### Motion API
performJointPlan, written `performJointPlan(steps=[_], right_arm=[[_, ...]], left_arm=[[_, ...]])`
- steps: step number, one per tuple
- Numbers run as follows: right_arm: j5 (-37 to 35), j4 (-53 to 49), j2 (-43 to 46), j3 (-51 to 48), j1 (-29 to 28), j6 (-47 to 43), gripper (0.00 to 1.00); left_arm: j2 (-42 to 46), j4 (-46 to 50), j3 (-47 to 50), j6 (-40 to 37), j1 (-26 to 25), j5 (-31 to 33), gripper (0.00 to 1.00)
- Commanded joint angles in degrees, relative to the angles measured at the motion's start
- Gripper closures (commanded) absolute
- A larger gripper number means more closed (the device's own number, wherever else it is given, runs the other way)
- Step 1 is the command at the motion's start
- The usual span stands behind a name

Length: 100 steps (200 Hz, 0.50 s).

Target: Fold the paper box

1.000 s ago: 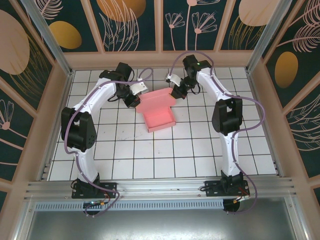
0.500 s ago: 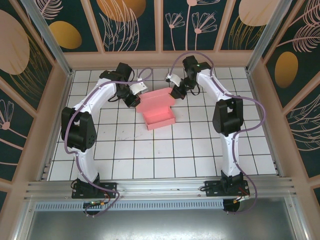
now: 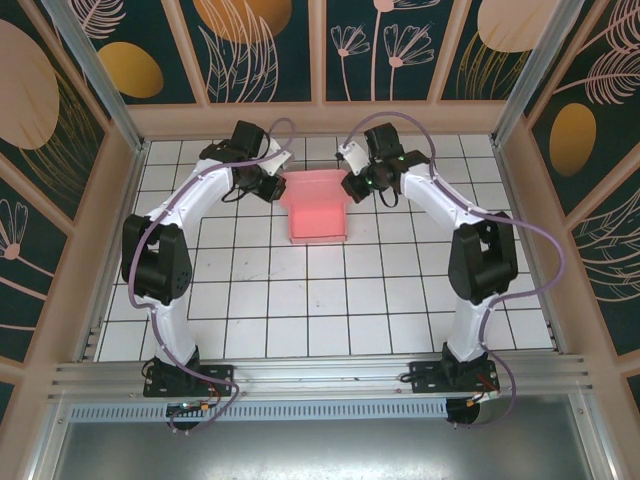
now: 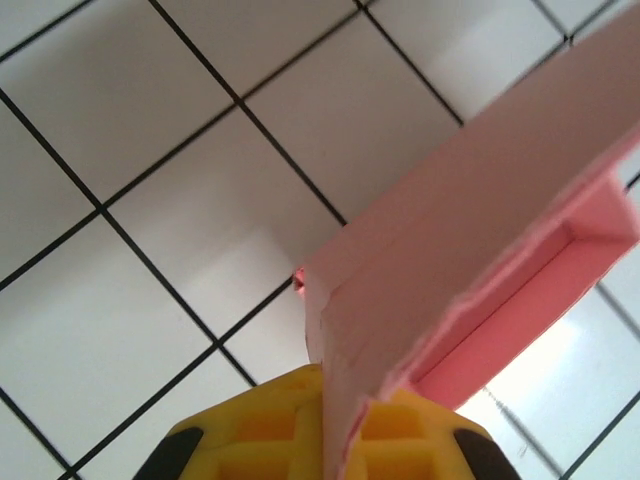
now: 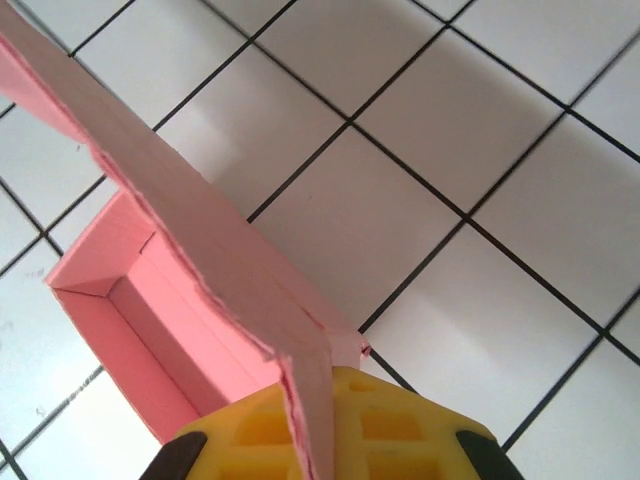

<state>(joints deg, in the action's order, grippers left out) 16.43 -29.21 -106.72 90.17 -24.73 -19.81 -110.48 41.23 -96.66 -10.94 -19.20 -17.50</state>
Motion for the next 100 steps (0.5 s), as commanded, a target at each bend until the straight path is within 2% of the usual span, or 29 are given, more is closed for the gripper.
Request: performJointPlan(steps=[1, 25, 100], right_arm=[[-6.37, 8.84, 4.29, -4.06, -0.1, 11.09, 1.0], [-11.8, 13.36, 6.4, -8.84, -2.08, 15.04, 1.0], [-22.93, 23.58, 7.88, -15.11, -7.33, 33.26, 1.0]], left_arm=[[3.59, -4.62, 2.44, 9.89, 0.0, -0.43, 1.0], [6.22, -10.1, 7.82, 13.88, -0.99, 0.57, 1.0], [13.39, -31.1, 21.96, 22.81, -4.0, 4.54, 1.0]])
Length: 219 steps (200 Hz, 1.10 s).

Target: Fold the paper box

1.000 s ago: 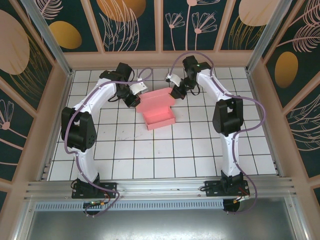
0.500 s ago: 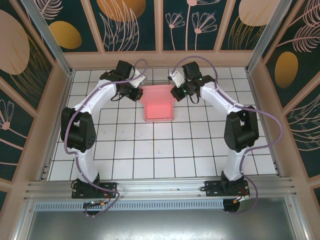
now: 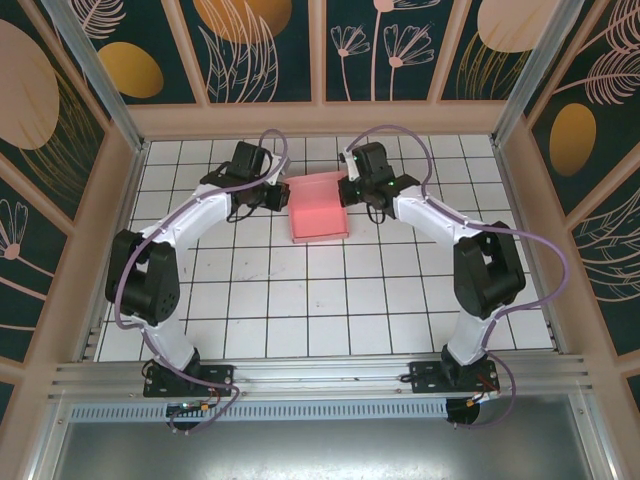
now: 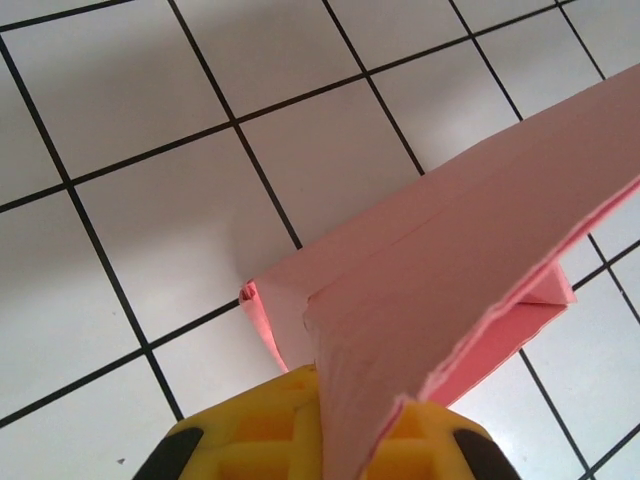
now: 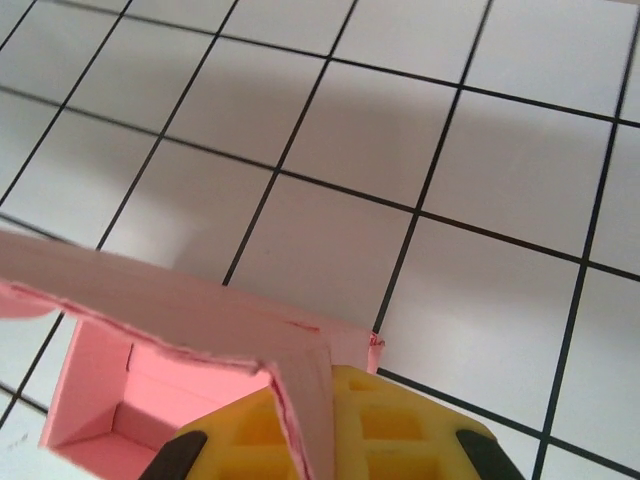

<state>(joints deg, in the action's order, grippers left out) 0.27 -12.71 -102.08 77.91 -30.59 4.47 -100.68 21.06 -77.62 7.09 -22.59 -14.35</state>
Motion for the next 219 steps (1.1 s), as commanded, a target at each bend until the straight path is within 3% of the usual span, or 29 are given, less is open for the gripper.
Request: performJointPlan(steps=[1, 105, 219], right_arm=[[-7.04, 7.35, 3.32, -2.98, -1.61, 9.15, 1.0], [-22.02, 23.31, 5.97, -14.19, -6.92, 15.12, 1.0], [-29.89, 44.22, 8.91, -29.85, -11.71, 13.39, 1.0]], left_arm=[[3.71, -11.25, 3.1, 4.82, -0.61, 1.46, 1.0], [3.74, -26.87, 12.48, 12.48, -2.11, 1.57, 1.0], [5.18, -39.25, 22.25, 7.14, -4.98, 4.28, 1.0]])
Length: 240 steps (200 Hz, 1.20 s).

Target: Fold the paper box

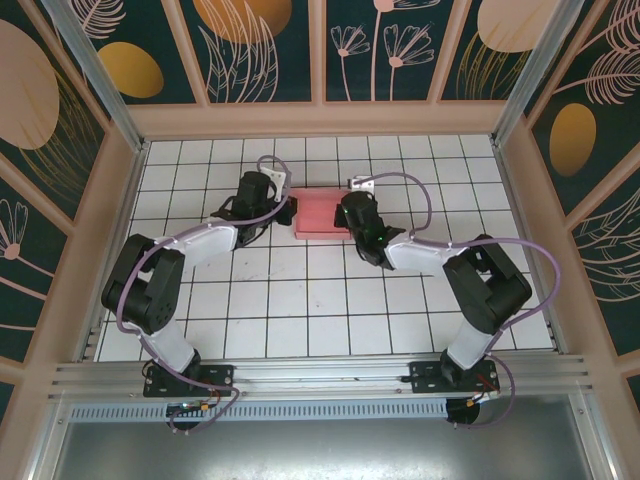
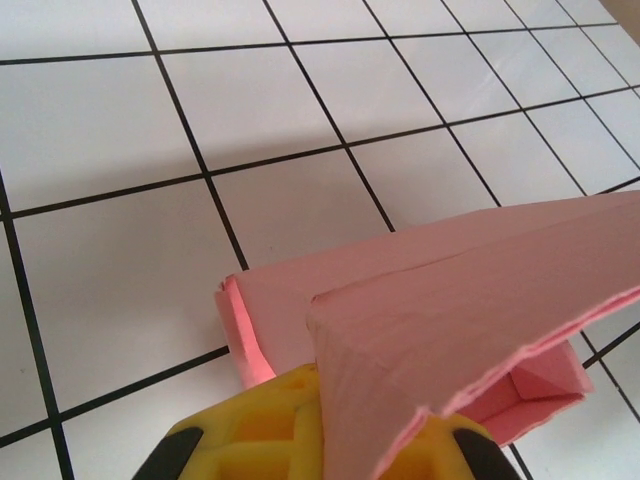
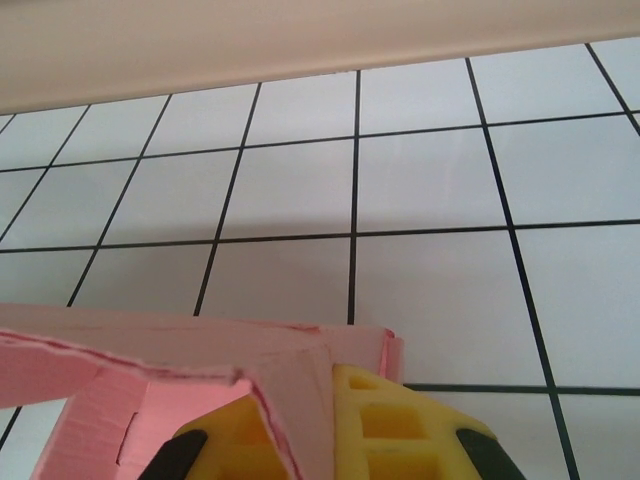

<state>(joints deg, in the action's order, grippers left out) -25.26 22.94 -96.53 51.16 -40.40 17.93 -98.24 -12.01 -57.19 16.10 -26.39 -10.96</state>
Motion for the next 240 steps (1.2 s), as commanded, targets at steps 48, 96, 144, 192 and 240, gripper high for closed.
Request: performJointPlan(steps=[48, 96, 144, 192, 240], right_arm=[[-7.73, 20.16, 5.02, -11.29, -4.45, -3.13, 1.0], [-10.97, 29.29, 3.41, -16.79, -7.14, -5.02, 1.0], [-15.52, 39.8, -0.7, -20.72, -9.84, -8.27, 1.0], [-16.01, 44.81, -4.96, -22.57, -10.31, -8.39, 1.0], [-12.01, 46.45, -4.49, -23.68, -10.66, -11.09, 0.9]], left_arm=[[3.32, -14.68, 9.38, -4.7, -2.42, 3.83, 1.0], [2.7, -20.96, 13.85, -7.17, -3.92, 5.36, 1.0], [2.26, -29.73, 19.39, -9.19, -5.23, 7.77, 1.0], [1.01, -32.24, 21.54, -8.72, -5.5, 8.21, 1.0], [0.38, -32.23, 21.95, -9.0, -6.11, 9.62, 1.0]])
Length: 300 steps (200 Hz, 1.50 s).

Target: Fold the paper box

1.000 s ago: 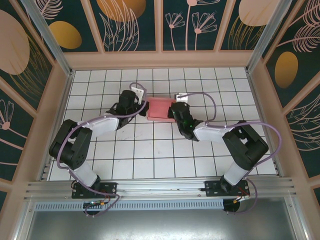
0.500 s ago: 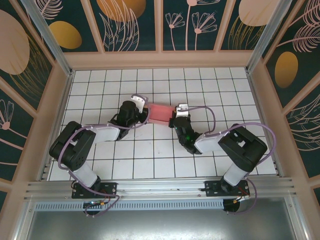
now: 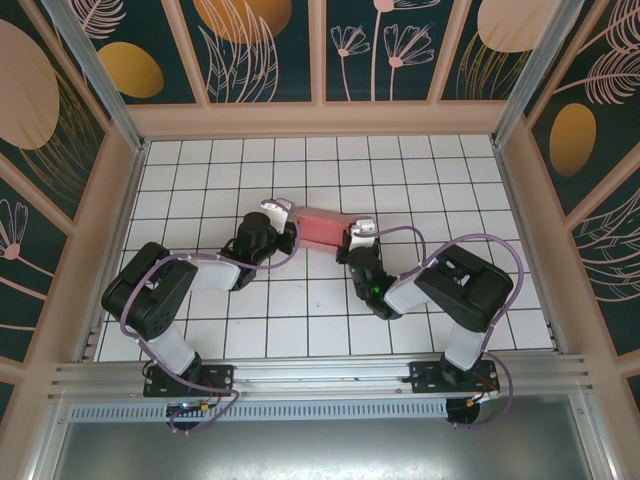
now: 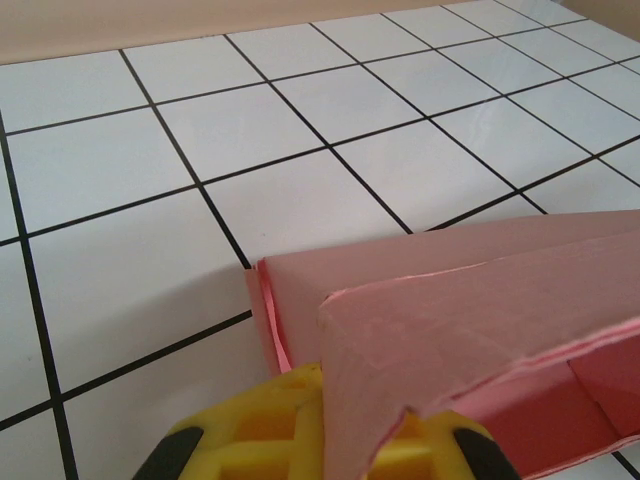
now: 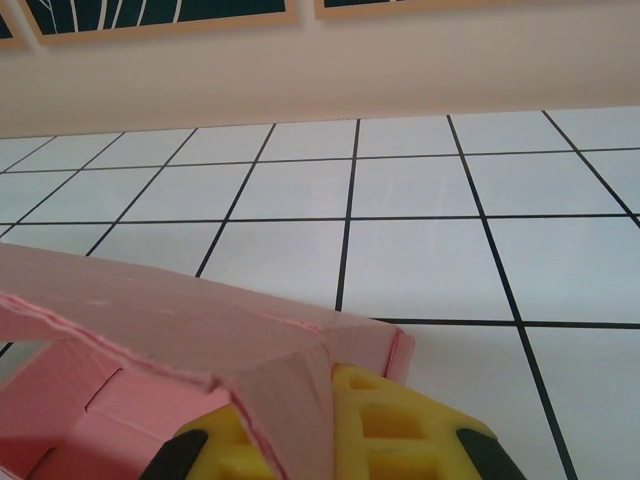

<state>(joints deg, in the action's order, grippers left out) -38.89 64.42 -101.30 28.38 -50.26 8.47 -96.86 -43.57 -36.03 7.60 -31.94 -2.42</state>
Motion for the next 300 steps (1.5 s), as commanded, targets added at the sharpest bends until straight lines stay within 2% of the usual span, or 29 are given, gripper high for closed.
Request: performJointPlan(steps=[1, 22, 68, 93, 121, 148, 172, 190, 213, 256, 279, 284, 291, 294, 300], right_arm=[[1.72, 4.99, 0.38, -0.93, -0.8, -1.71, 0.89], [3.78, 5.14, 2.5, -2.02, -1.06, -3.24, 0.66], [6.04, 5.23, 7.07, -6.29, -1.8, -3.15, 0.39], [5.56, 1.84, 11.82, -7.92, -3.61, -5.21, 0.29], [4.65, -1.66, 18.77, -10.76, -6.03, -7.59, 0.22], [0.82, -8.12, 28.96, -12.96, -7.4, -7.47, 0.21], [3.4, -17.49, 36.98, -11.42, -4.67, -6.53, 0.21], [8.71, -22.74, 40.09, -8.95, -0.56, -3.3, 0.21], [16.1, -28.41, 39.17, -5.0, 5.74, 2.74, 0.22], [19.57, -38.26, 28.66, 4.93, 11.5, 8.29, 0.22], [22.25, -41.41, 22.71, 9.07, 12.92, 11.52, 0.21], [23.05, -41.56, 21.74, 9.65, 13.14, 12.27, 0.21], [24.04, -41.53, 20.27, 10.14, 13.45, 13.27, 0.21], [24.46, -41.49, 19.67, 10.31, 13.56, 13.54, 0.21], [25.55, -41.49, 18.59, 10.67, 13.77, 14.12, 0.21]], left_arm=[[-0.98, -0.65, 0.74, -0.49, -0.57, 1.08, 1.0], [-2.54, 0.35, 0.19, -1.02, -0.78, 1.87, 1.0], [-4.47, 1.13, -1.32, -1.01, -0.98, 1.81, 1.0], [-4.55, 0.77, -1.51, -0.57, -1.09, 1.91, 1.0], [-4.71, 1.32, -2.15, -0.59, -1.02, 1.76, 1.0], [-4.89, 1.56, -2.55, -0.83, -1.04, 1.78, 1.0], [-5.0, 1.3, -2.35, -0.72, -1.03, 1.53, 0.99], [-5.02, 0.7, -2.1, -0.19, -1.02, 1.23, 0.95], [-5.19, 0.77, -2.17, 0.52, -1.09, 2.02, 0.83], [-2.02, 0.63, 0.2, 0.84, -1.04, 4.02, 0.49], [1.57, 1.8, 2.48, 0.41, -1.02, 3.77, 0.44], [2.46, 2.33, 3.1, 0.48, -1.06, 3.57, 0.32], [3.81, 2.72, 4.13, 0.53, -1.04, 2.83, 0.29], [4.16, 3.0, 4.55, 0.45, -1.06, 2.18, 0.2], [5.48, 3.65, 5.43, 0.22, -1.04, 0.82, 0.17]])
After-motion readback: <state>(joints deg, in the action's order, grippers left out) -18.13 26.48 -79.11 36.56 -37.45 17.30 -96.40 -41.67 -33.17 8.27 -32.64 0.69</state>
